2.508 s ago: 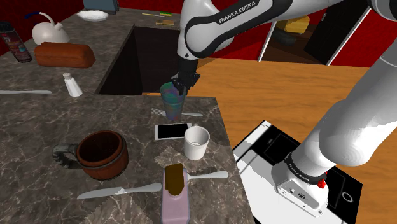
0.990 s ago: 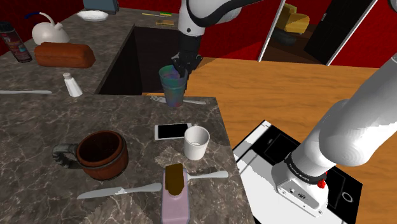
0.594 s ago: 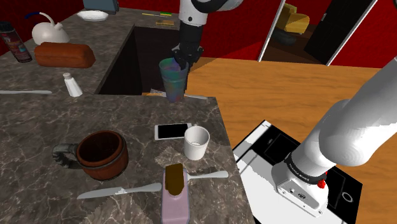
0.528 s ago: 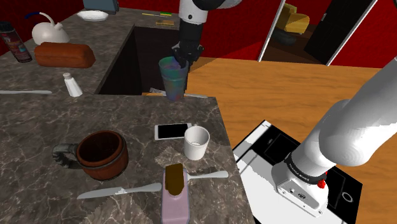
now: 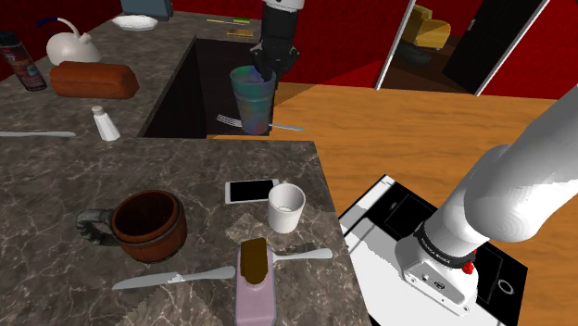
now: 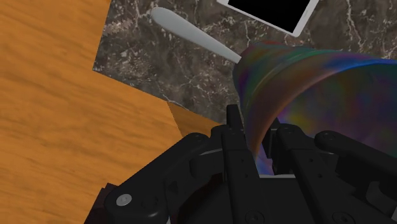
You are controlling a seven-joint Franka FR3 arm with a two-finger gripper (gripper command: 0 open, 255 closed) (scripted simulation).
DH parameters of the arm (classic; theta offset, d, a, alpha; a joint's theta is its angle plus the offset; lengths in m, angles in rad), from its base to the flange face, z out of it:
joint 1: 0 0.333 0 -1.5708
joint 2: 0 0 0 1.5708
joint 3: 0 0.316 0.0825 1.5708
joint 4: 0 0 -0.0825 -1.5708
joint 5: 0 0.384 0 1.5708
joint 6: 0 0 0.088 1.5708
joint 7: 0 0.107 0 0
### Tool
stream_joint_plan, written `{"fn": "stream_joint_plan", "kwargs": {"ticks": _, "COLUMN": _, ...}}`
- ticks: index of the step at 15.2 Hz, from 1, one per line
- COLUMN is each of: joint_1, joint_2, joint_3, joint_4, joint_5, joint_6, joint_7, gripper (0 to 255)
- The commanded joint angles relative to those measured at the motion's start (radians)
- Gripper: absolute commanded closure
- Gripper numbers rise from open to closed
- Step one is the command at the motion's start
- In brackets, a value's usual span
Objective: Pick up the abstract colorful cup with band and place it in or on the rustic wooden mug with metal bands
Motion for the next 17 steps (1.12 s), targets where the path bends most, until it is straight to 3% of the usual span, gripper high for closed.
{"fn": "stream_joint_plan", "kwargs": {"ticks": 1, "joint_1": 0.001, "joint_2": 0.001, "joint_3": 0.001, "joint_4": 0.029, "joint_5": -0.001, "joint_6": -0.028, "joint_7": 0.004, "gripper": 255}}
{"fn": "stream_joint_plan", "kwargs": {"ticks": 6, "joint_1": 0.0, "joint_2": 0.001, "joint_3": 0.0, "joint_4": 0.084, "joint_5": -0.002, "joint_6": -0.083, "joint_7": 0.008, "gripper": 255}}
{"fn": "stream_joint_plan", "kwargs": {"ticks": 17, "joint_1": 0.128, "joint_2": 0.138, "joint_3": 0.14, "joint_4": 0.29, "joint_5": -0.049, "joint_6": -0.138, "joint_7": 0.287, "gripper": 255}}
